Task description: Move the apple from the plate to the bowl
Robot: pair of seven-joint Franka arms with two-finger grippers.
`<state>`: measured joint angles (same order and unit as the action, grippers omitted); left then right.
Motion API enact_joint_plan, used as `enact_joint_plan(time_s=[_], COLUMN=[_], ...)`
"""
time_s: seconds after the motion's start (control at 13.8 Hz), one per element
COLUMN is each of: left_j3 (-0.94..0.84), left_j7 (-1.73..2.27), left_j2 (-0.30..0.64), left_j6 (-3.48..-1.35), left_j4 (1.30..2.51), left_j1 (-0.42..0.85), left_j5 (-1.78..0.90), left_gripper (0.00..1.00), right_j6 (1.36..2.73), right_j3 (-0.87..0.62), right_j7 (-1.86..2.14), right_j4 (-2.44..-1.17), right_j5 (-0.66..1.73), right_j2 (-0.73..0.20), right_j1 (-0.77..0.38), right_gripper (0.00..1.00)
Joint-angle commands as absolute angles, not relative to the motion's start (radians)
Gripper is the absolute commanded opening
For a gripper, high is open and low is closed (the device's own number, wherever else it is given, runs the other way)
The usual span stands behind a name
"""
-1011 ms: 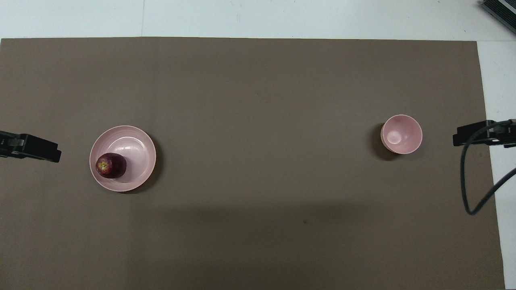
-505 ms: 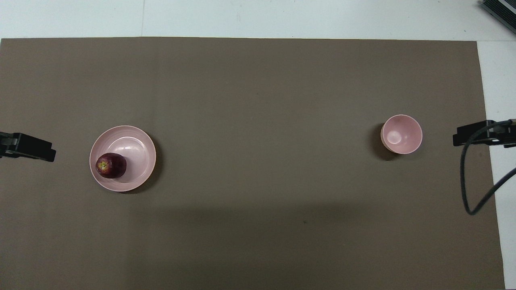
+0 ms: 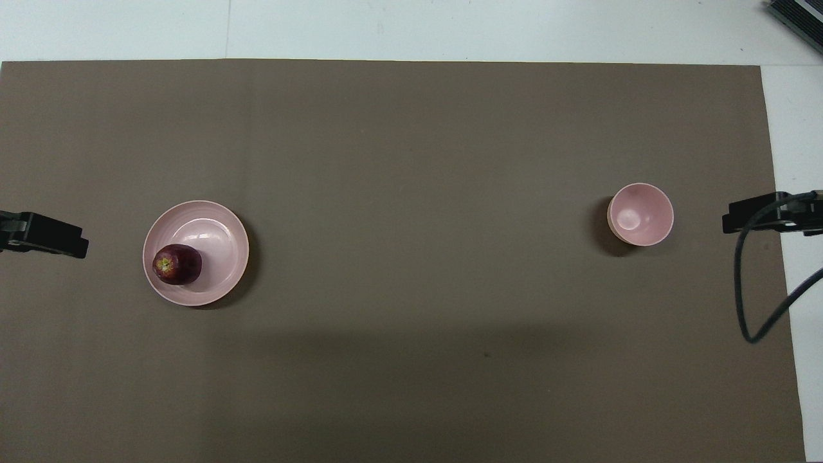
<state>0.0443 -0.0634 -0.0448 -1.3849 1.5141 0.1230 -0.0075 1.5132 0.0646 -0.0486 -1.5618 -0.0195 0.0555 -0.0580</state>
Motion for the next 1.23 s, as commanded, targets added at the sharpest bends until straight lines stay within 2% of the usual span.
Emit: enact_joint_plan(time_s=[0.0,1.16], left_j3=[0.044,0.048], left_j7=[-0.066,-0.078], left_j2=[-0.054,-0.057], left_j6=[-1.368,-1.381], left_j4=[1.52,1.529], left_j1=[0.124,0.118], left_j5=[0.003,0.002], left_gripper=[1.0,1.0], right_j6=[1.529,1.529], right_j3=[0.06,0.06], right_j7=[-0.02,-0.02], right_j4=[-1.575,-1.575], right_j5=[0.0,0.0], right_j2=[0.069,0.069], right_j1=[-0.043,-0.043], right_gripper=[1.0,1.0])
